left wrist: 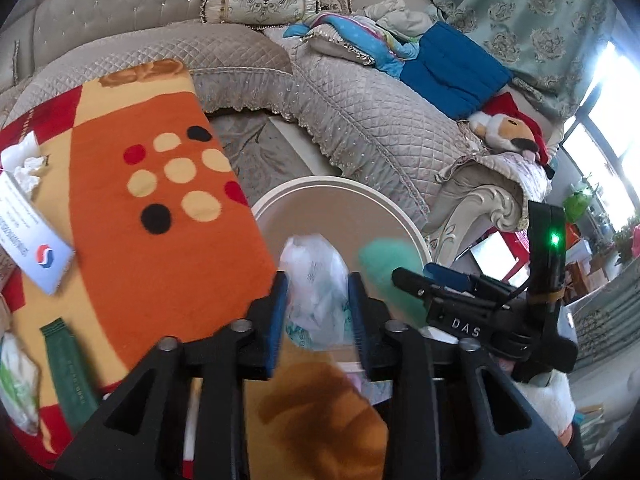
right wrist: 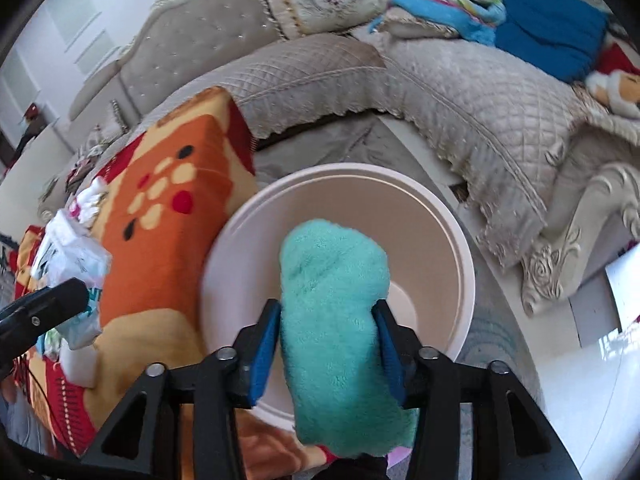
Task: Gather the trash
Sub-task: 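Carry both items over the white bucket and open both tools to drop them, then move both open tools back over the trash on the blanket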
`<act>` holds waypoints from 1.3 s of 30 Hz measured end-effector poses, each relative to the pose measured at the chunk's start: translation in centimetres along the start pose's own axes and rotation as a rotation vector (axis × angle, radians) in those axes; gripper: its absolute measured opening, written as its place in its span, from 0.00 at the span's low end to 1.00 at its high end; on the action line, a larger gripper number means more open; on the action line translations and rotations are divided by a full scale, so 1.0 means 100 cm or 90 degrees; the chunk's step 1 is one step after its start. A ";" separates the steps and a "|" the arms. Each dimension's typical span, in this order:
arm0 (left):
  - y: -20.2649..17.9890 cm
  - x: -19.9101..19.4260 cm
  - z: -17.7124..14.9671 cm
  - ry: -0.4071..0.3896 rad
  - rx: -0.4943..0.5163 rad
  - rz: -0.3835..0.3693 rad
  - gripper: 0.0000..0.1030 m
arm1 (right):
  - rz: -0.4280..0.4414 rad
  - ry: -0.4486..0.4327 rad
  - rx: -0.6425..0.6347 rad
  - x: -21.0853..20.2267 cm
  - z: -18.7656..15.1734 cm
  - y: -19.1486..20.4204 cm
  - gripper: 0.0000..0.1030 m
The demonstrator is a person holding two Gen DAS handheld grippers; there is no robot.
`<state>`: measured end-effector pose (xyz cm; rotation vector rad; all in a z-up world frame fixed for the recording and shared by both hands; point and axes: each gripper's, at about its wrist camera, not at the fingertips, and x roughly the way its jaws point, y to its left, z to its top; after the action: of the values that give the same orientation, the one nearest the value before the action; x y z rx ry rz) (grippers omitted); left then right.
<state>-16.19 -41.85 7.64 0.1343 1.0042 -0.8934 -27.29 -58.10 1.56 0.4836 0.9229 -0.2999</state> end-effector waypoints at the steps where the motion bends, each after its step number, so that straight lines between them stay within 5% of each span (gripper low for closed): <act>1: 0.000 0.001 0.000 -0.001 -0.003 -0.004 0.44 | 0.002 0.002 0.006 0.002 0.000 -0.002 0.56; 3: 0.001 0.000 -0.002 -0.005 -0.006 -0.004 0.46 | 0.002 0.001 0.007 0.003 -0.001 -0.001 0.66; 24: 0.034 -0.046 -0.023 -0.054 -0.027 0.071 0.46 | 0.011 -0.033 -0.061 -0.017 -0.007 0.055 0.68; 39: 0.105 -0.114 -0.064 -0.100 -0.090 0.160 0.46 | 0.078 -0.070 -0.141 -0.040 -0.010 0.143 0.76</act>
<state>-15.68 -25.22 9.90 0.0676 0.8775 -0.5927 -23.83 -45.20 8.15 0.3139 0.8047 -0.1100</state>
